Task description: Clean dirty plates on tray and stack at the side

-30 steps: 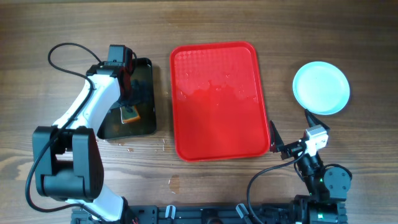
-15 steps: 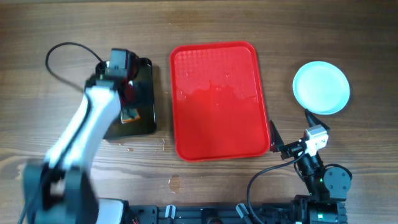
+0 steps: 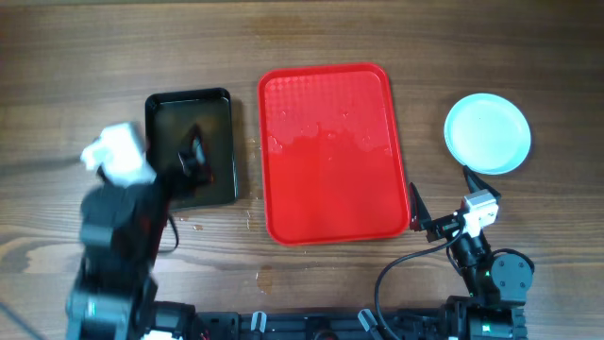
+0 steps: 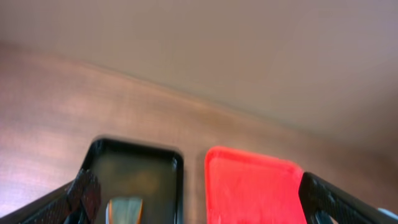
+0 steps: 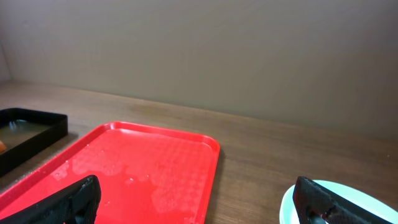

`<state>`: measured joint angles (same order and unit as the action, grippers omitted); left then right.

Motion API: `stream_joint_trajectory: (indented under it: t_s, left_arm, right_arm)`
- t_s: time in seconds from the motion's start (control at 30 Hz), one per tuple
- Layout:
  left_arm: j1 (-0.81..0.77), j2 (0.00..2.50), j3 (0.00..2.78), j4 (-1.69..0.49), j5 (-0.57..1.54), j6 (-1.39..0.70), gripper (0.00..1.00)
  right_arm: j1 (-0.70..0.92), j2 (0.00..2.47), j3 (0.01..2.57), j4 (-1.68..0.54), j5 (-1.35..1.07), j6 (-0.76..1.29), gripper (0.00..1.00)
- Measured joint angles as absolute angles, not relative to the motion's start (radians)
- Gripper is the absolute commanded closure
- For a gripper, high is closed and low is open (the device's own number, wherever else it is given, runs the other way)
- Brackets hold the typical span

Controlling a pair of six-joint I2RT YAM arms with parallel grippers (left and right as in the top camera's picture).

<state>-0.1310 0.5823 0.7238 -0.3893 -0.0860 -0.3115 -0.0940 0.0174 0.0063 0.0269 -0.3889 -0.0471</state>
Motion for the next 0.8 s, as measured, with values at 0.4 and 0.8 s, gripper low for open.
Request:
stream_joint_trajectory:
  t_s: [0.4,0.8]
  left_arm:
    - [-0.054,0.034,0.262,-0.221,-0.001,-0.311,0.0]
    - [-0.074,0.014,0.012,-0.057,0.006,-0.311,0.0]
  right_arm:
    - [-0.094,0.016,0.006,0.028,-0.384,-0.047,0.0]
    - [-0.094,0.016,0.006,0.027,-0.384,-0.047,0.0]
